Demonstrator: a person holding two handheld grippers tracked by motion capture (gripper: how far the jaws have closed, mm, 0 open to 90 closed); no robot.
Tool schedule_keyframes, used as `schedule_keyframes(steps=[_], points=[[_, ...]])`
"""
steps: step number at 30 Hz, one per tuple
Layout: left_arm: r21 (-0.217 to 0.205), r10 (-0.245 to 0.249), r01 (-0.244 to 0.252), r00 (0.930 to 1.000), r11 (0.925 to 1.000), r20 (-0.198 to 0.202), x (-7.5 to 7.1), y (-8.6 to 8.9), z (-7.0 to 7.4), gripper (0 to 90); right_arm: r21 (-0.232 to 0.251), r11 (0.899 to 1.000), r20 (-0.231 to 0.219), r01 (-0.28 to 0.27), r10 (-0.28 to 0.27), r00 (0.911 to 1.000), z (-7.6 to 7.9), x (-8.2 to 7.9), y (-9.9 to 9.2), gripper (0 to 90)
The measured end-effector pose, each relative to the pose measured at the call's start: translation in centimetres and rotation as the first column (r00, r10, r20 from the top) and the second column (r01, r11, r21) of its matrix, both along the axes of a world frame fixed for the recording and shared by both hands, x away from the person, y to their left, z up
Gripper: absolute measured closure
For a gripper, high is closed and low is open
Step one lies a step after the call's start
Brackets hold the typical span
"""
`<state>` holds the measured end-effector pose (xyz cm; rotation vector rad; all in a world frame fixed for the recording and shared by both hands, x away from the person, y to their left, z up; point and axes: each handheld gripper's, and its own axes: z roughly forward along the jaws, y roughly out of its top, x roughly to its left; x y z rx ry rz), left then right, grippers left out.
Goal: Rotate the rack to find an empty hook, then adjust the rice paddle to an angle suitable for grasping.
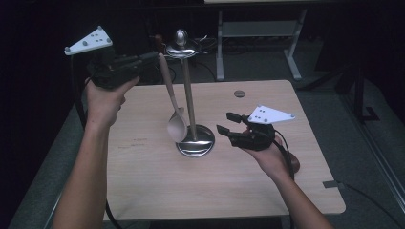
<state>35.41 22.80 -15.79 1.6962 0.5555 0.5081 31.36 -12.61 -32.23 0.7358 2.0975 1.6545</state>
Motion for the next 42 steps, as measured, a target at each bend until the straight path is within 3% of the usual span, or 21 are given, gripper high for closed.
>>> schedule_keyframes(steps=[8,14,22,29,34,42], points=[[0.019,-0.034,0.034,0.9988,0.9992,-0.036,-0.3,0.1,-0.8,89.8,-0.013,1.000,-0.021,0.004,-0.004,0.9998,-0.2,0.2,-0.3,44.0],[0.074,-0.031,0.036,0.9975,0.9966,-0.064,-1.0,0.3,-1.9,81.4,-0.027,1.000,-0.043,0.014,-0.015,0.9989,-0.6,0.4,-0.7,43.6],[0.147,-0.025,0.042,0.9929,0.9883,-0.116,-1.7,0.9,-4.7,70.0,-0.051,0.998,-0.076,0.024,-0.028,0.9967,-1.2,0.7,-1.2,42.2],[0.203,-0.010,0.045,0.9850,0.9781,-0.172,-2.6,1.4,-8.0,58.5,-0.086,0.996,-0.107,0.038,-0.047,0.9931,-1.8,0.9,-2.2,42.0],[0.219,0.002,0.044,0.9788,0.9748,-0.205,-3.3,1.9,-10.5,52.7,-0.130,0.990,-0.152,0.060,-0.080,0.9852,-2.8,1.3,-3.7,42.5],[0.255,0.016,0.045,0.9727,0.9658,-0.232,-4.4,2.0,-14.6,47.6,-0.217,0.966,-0.215,0.139,-0.186,0.9586,-4.6,2.4,-6.7,42.9]])
